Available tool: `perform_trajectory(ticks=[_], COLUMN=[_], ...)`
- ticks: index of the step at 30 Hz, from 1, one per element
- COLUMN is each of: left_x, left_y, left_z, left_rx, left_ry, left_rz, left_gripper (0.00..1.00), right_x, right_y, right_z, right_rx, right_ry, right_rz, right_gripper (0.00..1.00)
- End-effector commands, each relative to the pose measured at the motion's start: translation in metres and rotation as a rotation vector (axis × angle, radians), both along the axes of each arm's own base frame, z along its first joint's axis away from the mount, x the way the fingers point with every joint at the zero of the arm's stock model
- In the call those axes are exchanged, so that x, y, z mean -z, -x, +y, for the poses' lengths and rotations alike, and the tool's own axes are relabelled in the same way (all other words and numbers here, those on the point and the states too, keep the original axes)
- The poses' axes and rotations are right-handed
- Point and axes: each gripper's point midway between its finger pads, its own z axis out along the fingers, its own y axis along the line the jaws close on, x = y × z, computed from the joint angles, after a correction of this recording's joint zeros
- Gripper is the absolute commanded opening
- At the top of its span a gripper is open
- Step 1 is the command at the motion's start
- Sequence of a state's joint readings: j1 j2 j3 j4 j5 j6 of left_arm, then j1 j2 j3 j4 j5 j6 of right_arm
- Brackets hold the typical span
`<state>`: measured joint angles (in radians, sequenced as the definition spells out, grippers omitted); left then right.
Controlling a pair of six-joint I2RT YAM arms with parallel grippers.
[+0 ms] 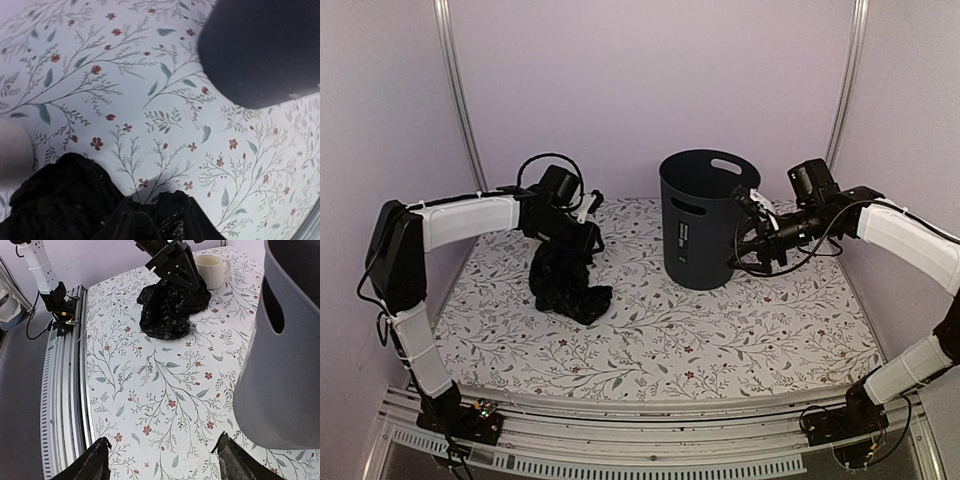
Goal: Put the trash bags into the trash bin
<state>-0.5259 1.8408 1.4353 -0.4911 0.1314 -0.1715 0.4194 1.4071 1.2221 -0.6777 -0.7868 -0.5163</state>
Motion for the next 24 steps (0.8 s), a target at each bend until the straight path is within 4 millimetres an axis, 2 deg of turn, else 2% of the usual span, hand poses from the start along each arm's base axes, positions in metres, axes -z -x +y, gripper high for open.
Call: perform_trajectory(ticks=[1, 2, 3, 5, 9, 11, 12, 13, 15, 16, 17, 19, 24], left_x=[0.001, 0.0, -0.001, -0.006, -0.039, -0.059, -0.065, -0.076, -0.08, -0.078, -0.075, -0.067, -0.058], left_y=[0.033, 0.042, 0.054, 0.076, 0.116, 0.124, 0.121, 0.117, 0.102, 0.096, 0.091, 0.085, 0.069], left_z=[-0.019, -0.022, -0.025, -0.033, -0.045, -0.037, -0.026, -0.012, 0.021, 0.035, 0.047, 0.053, 0.026], left_rx=[0.108, 0.13, 0.157, 0.206, 0.287, 0.261, 0.206, 0.135, -0.042, -0.123, -0.2, -0.283, -0.34], left_ry=[-0.043, -0.046, -0.045, -0.026, 0.09, 0.124, 0.106, 0.092, 0.054, 0.057, 0.084, 0.159, 0.358], left_rz=[0.051, 0.06, 0.07, 0.071, 0.06, 0.031, 0.003, -0.029, -0.03, -0.007, 0.031, 0.09, 0.126], left_gripper=[0.17, 0.06, 0.0, 0.0, 0.0, 0.0, 0.0, 0.04, 0.5, 0.63, 0.69, 0.72, 0.71], right_x=[0.015, 0.016, 0.017, 0.019, 0.026, 0.033, 0.037, 0.031, 0.035, 0.036, 0.038, 0.039, 0.043], right_y=[0.001, 0.0, 0.001, 0.003, 0.009, 0.015, 0.018, 0.016, 0.018, 0.019, 0.019, 0.019, 0.019], right_z=[0.008, 0.01, 0.013, 0.018, 0.03, 0.038, 0.042, 0.049, 0.061, 0.065, 0.069, 0.077, 0.086], right_rx=[-0.024, -0.027, -0.034, -0.048, -0.083, -0.108, -0.12, -0.126, -0.144, -0.151, -0.157, -0.17, -0.163], right_ry=[0.024, 0.027, 0.028, 0.03, 0.042, 0.06, 0.073, 0.077, 0.101, 0.107, 0.107, 0.083, 0.055], right_rz=[-0.012, -0.014, -0.014, -0.013, -0.009, -0.004, -0.008, -0.037, -0.052, -0.054, -0.049, -0.016, 0.045], right_gripper=[0.72, 0.71, 0.71, 0.7, 0.66, 0.65, 0.65, 0.64, 0.63, 0.62, 0.62, 0.62, 0.61])
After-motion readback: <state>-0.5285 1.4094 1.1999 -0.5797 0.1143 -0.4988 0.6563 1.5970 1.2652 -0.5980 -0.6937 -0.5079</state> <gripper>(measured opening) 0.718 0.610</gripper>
